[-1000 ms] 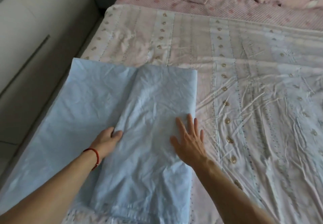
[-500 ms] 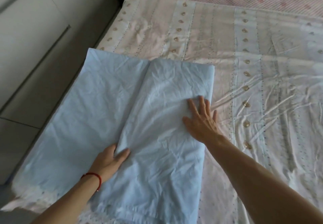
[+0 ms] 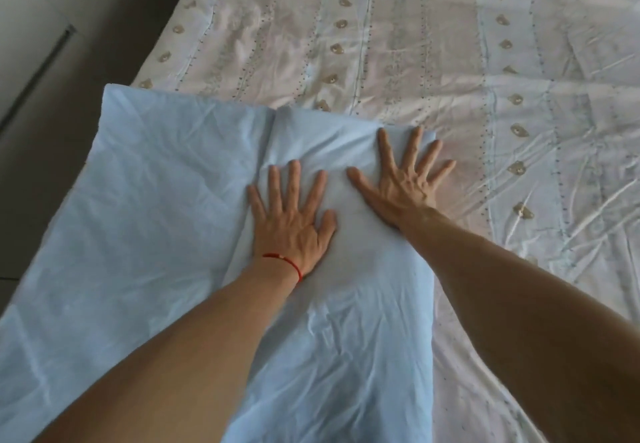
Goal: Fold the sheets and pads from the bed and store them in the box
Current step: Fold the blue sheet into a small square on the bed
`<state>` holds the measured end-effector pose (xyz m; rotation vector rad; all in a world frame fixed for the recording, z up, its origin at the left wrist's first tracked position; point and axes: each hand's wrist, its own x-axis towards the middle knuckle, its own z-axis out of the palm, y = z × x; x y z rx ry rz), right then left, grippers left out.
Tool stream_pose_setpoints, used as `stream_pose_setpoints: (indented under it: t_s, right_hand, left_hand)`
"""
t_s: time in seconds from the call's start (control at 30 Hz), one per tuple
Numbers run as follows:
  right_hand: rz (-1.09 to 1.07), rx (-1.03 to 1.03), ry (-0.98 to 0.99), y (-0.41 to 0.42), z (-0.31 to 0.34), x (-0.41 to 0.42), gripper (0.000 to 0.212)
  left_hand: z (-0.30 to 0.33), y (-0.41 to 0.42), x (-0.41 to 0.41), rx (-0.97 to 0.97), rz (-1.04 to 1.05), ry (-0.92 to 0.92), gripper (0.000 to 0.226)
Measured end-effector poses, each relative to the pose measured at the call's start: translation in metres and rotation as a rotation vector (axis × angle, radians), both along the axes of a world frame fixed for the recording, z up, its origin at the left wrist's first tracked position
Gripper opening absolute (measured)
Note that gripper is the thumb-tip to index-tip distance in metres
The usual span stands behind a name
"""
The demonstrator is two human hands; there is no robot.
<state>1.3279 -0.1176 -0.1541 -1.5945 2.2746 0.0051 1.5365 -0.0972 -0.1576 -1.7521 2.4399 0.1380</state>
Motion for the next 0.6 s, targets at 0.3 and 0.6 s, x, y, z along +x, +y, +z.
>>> stream_pose_setpoints:
  t_s: [0.3, 0.6]
  right_hand:
    - [-0.054, -0.094, 0.077, -0.002, -0.023, 0.002, 0.093]
    - [-0.072, -0.093, 0.073, -0.008, -0.024, -0.001, 0.095]
  left_hand:
    - [0.005, -0.123, -0.017, -0.027, -0.196, 0.079, 0.074]
    - [-0.02, -0.134, -0.018, -0.055, -0.18, 0.094, 0.074]
